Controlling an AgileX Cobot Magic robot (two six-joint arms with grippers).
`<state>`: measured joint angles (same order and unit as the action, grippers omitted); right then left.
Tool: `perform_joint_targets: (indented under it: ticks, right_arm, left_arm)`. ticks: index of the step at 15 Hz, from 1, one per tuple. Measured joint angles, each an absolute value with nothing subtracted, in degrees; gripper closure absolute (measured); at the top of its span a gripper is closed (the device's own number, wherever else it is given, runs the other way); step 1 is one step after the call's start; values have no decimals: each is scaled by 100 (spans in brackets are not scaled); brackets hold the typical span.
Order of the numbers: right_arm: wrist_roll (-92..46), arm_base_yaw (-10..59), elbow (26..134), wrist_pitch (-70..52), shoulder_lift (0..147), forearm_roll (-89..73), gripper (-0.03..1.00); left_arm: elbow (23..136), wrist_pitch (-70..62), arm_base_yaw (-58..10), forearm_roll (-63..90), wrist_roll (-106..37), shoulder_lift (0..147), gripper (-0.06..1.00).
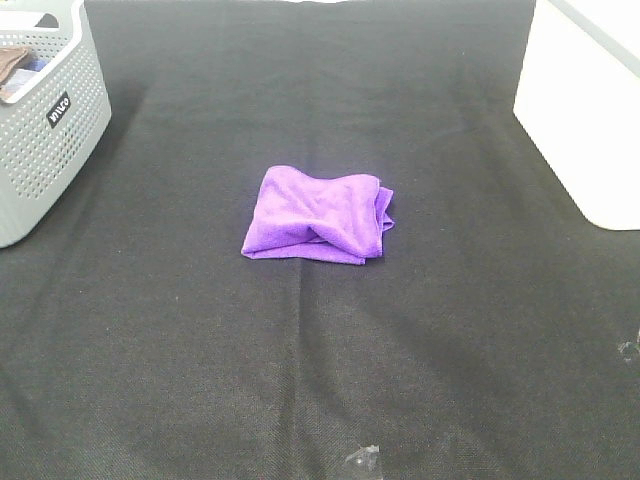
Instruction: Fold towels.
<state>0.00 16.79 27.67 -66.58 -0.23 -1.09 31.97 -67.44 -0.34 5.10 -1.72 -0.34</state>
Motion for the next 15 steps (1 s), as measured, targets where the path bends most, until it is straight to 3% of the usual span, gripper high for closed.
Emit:
perform_joint_targets:
  ticks: [9, 11, 15]
  right_arm:
    - [0, 1679, 2607, -6331, -23, -155, 24]
    - [0, 1616, 2607, -6325, -23, -155, 24]
    - [0, 1249, 2607, -6325, -23, -160, 24]
  left_arm:
    - [2968, -6199, -11, 544, -166, -34, 31]
    - [2968, -6199, 470, 544, -166, -34, 31]
    - [2968, -6199, 533, 544, -166, -34, 31]
